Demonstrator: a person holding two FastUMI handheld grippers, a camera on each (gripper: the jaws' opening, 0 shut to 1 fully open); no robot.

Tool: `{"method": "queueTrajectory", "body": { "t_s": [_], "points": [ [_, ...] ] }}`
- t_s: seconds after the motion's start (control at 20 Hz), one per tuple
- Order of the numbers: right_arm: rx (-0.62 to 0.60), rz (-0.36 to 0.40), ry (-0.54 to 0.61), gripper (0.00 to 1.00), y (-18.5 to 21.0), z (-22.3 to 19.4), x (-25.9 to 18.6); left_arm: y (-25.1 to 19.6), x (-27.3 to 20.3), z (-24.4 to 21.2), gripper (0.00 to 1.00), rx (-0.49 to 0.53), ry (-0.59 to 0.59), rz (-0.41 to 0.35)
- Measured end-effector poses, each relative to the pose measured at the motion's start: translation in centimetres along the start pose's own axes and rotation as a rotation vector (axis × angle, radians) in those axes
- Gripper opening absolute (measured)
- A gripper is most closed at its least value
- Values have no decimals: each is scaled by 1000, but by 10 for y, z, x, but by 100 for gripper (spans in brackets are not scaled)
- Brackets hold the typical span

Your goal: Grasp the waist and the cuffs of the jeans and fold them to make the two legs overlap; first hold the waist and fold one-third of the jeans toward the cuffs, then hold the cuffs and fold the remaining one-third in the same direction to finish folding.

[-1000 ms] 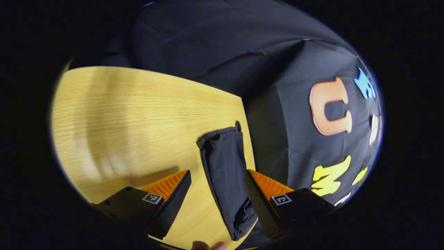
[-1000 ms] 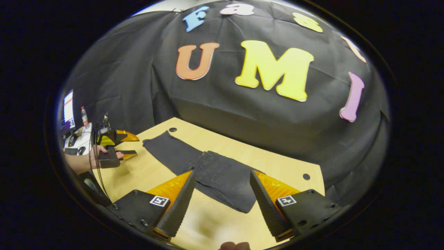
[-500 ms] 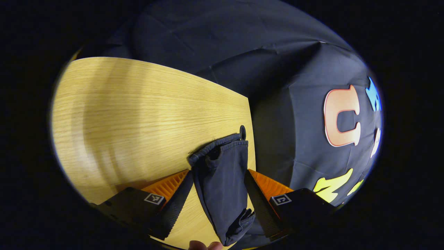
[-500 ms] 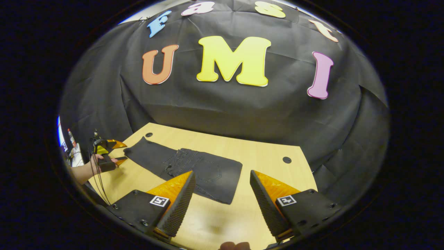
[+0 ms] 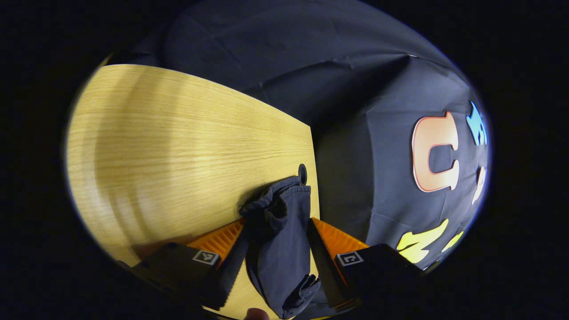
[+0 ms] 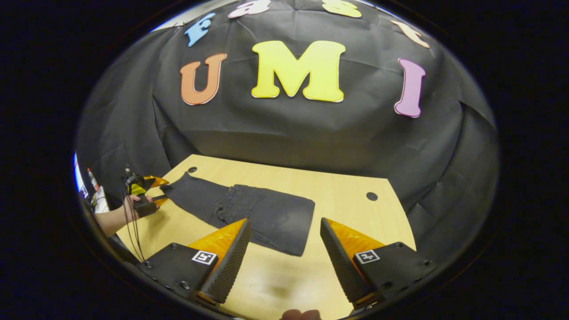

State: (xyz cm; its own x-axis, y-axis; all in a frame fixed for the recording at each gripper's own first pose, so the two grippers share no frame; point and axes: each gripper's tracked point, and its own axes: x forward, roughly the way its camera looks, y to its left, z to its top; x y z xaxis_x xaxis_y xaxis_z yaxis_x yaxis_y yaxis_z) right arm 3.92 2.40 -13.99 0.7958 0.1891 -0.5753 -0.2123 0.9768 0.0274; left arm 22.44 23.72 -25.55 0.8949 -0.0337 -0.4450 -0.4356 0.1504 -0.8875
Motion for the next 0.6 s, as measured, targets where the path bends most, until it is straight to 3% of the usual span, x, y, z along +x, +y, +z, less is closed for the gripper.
{"method": "queueTrajectory", "body": {
  "t_s": [0.1, 0.15, 0.2, 0.3, 0.35, 0.4, 0.6],
  "points": [
    [6, -6, 3, 99, -2, -1, -1, -2, 9, 0, 62, -8, -4, -11],
    [9, -11, 5, 97, -4, -2, -3, -3, 10, 1, 60, -11, -7, -9],
    [15, -13, 6, 97, -6, -2, -5, -4, 12, 2, 64, -12, -12, -12],
    [30, -23, 9, 99, -9, -5, -9, 4, 16, 3, 49, 2, -20, 17],
    [38, -35, 11, 96, -13, -8, -11, 7, 18, 3, 28, -1, -22, 28],
    [48, -40, 13, 97, -14, -10, -11, 8, 17, 4, 21, -10, -22, 32],
    [77, -57, 5, 95, -22, -15, -24, -4, 7, 3, 10, -23, -41, 17]
  ]
}}
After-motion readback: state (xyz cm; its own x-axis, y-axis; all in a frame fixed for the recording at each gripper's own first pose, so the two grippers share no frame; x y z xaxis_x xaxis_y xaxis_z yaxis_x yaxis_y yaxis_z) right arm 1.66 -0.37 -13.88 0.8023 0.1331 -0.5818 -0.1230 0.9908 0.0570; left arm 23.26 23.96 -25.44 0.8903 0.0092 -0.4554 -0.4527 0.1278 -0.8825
